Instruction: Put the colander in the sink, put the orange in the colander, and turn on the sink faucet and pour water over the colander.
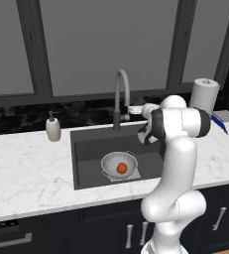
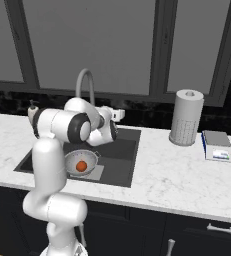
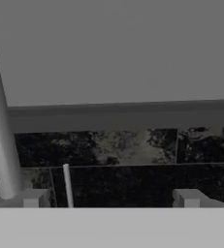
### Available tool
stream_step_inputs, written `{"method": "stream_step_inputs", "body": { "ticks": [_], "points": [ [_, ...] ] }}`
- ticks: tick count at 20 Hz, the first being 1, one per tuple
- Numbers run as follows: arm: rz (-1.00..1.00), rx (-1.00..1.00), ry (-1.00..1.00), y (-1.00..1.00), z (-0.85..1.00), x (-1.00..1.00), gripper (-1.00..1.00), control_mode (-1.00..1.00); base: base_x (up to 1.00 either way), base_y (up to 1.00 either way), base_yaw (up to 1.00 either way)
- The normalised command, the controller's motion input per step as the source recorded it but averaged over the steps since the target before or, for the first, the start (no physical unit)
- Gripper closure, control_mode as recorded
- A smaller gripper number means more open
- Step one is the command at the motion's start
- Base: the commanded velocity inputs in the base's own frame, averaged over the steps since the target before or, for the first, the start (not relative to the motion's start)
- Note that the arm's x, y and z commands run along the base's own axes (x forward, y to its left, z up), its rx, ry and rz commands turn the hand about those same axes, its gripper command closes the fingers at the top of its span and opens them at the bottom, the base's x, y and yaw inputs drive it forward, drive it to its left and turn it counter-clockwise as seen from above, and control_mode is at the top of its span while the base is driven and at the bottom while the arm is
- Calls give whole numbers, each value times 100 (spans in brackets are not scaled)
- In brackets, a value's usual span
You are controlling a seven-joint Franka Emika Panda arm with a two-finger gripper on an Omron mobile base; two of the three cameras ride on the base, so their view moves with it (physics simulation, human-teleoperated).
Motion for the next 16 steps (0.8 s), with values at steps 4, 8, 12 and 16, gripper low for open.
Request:
{"method": "stream_step_inputs", "body": {
  "ticks": [4,8,12,16],
  "points": [
    [5,4,-10,-15,-59,9,-100,-100,0,0,0],
    [3,7,-10,-17,-57,0,-100,-100,0,0,0],
    [1,8,-11,-8,-59,0,-100,-100,0,0,0],
    [1,6,-15,-5,-56,6,-100,-100,0,0,0]
  ]
}}
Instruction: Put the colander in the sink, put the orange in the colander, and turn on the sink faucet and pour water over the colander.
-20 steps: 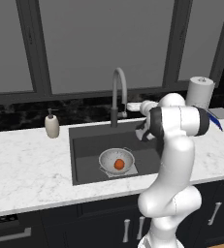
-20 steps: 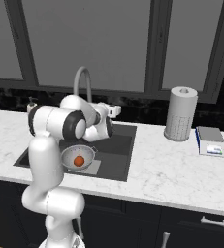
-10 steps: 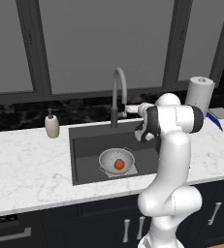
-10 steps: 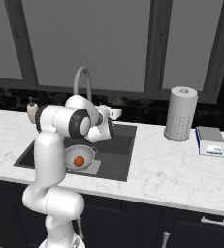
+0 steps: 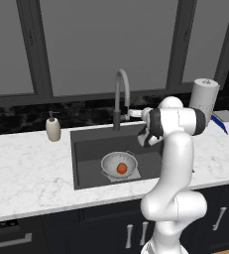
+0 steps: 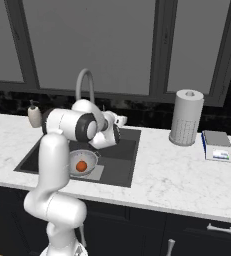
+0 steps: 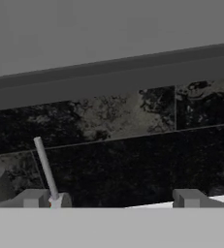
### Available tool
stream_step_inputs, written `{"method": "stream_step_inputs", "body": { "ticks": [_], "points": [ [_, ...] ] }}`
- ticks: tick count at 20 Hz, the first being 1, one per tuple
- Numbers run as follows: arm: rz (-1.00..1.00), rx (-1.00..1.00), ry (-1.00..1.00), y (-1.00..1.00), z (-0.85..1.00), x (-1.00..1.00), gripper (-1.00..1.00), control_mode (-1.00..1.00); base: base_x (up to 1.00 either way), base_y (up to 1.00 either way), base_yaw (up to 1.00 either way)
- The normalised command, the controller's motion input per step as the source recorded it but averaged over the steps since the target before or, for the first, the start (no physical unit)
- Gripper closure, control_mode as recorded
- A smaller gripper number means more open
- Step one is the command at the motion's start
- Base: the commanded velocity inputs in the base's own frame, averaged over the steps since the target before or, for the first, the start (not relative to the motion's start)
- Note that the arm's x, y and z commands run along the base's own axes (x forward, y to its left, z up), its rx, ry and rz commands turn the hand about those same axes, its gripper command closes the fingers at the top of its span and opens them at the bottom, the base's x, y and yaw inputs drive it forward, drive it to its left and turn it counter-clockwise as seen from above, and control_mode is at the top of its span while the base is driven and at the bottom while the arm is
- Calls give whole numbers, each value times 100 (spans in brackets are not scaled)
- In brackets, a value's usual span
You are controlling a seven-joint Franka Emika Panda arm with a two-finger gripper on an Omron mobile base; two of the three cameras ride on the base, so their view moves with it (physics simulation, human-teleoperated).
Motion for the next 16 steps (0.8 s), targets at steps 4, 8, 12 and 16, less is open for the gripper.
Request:
{"method": "stream_step_inputs", "body": {
  "ticks": [4,8,12,16],
  "points": [
    [1,2,-16,0,-45,16,-100,-100,0,0,0],
    [2,3,-16,-1,-41,15,-100,-100,0,0,0],
    [2,0,-13,0,-39,8,-100,-100,0,0,0],
    [2,0,-8,0,-30,0,-100,-100,0,0,0]
  ]
}}
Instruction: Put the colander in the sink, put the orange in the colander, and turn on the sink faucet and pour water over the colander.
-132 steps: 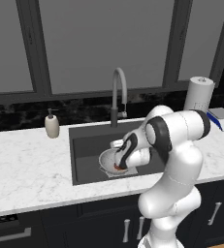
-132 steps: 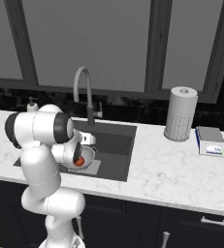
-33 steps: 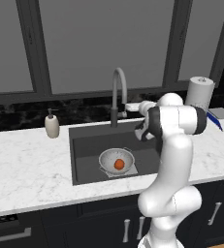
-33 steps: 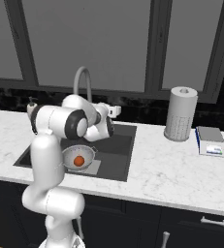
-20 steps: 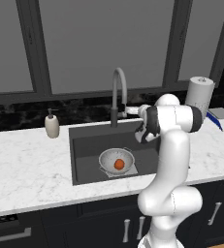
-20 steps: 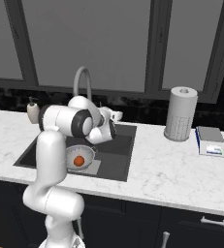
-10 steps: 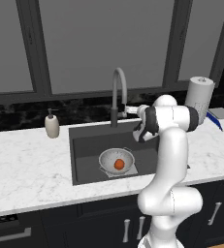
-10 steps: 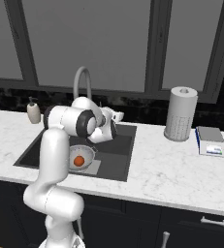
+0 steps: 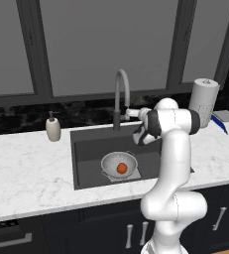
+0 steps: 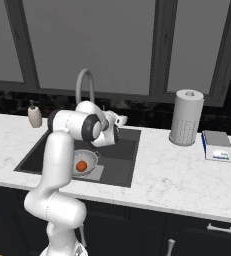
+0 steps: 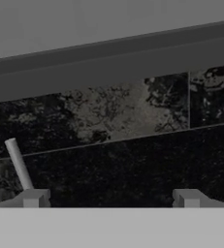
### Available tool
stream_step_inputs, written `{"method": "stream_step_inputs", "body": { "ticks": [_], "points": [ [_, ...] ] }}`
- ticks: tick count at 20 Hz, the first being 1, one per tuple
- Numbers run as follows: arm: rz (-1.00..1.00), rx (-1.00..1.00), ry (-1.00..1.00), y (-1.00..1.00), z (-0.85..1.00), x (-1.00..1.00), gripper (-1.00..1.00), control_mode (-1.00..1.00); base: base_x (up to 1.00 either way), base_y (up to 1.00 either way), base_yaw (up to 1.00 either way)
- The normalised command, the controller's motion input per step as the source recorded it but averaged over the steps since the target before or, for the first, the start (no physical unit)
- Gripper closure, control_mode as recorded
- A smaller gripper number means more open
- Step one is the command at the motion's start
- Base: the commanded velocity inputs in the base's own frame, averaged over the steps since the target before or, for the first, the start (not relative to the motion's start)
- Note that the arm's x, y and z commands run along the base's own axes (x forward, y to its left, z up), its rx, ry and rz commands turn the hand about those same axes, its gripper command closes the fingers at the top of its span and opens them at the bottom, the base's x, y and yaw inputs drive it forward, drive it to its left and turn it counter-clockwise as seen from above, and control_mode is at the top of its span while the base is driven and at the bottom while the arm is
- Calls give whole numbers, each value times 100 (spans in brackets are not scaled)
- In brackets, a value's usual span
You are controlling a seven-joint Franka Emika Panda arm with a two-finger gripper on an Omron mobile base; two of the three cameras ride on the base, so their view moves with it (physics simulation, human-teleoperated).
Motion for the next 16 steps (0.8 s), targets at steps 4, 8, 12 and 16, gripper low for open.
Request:
{"method": "stream_step_inputs", "body": {
  "ticks": [4,8,12,16],
  "points": [
    [5,0,-5,1,-19,0,-100,-100,0,0,0],
    [7,0,-3,9,-10,11,-100,-100,0,0,0],
    [8,0,-3,7,-5,15,-100,-100,0,0,0],
    [8,0,-2,1,0,18,-100,-100,0,0,0]
  ]
}}
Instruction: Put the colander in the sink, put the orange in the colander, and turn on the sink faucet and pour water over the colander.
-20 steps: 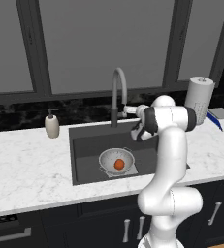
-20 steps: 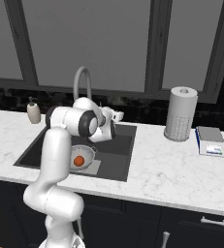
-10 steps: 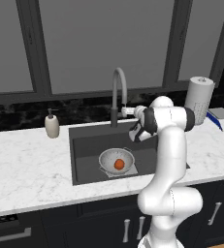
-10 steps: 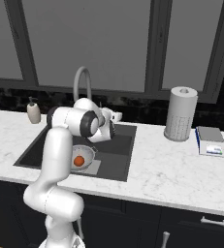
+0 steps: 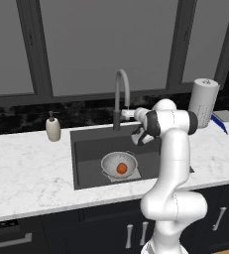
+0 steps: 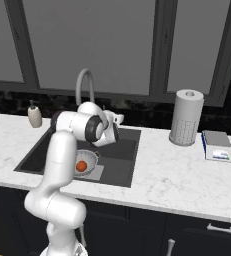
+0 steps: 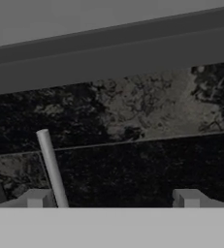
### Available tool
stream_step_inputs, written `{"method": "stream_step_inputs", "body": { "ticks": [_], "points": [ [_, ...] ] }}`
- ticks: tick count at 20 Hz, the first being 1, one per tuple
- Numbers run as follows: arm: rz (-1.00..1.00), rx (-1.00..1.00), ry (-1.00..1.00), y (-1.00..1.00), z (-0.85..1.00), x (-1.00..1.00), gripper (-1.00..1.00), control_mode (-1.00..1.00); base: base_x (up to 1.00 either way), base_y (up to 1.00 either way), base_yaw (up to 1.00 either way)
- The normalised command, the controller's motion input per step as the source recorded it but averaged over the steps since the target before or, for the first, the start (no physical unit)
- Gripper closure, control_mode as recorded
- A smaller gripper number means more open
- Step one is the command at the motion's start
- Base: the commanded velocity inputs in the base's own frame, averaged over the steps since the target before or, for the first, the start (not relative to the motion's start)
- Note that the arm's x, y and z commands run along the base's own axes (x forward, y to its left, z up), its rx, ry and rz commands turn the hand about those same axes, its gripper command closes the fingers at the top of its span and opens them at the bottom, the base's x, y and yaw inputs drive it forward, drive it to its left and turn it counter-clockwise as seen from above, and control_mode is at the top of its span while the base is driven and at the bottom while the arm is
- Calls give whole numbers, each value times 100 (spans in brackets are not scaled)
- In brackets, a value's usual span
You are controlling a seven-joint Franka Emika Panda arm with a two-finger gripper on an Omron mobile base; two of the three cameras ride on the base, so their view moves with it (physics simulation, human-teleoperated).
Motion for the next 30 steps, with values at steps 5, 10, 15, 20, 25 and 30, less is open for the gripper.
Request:
{"method": "stream_step_inputs", "body": {
  "ticks": [5,10,15,20,25,30],
  "points": [
    [8,0,-2,0,0,12,-100,-100,0,0,0],
    [8,0,0,0,0,5,-100,-100,0,0,0],
    [7,0,0,0,0,8,-100,-100,0,0,0],
    [3,0,0,0,0,21,-100,-100,0,0,0],
    [1,0,0,0,0,17,-100,-100,0,0,0],
    [0,0,0,-2,0,3,-100,-100,0,0,0]
  ]
}}
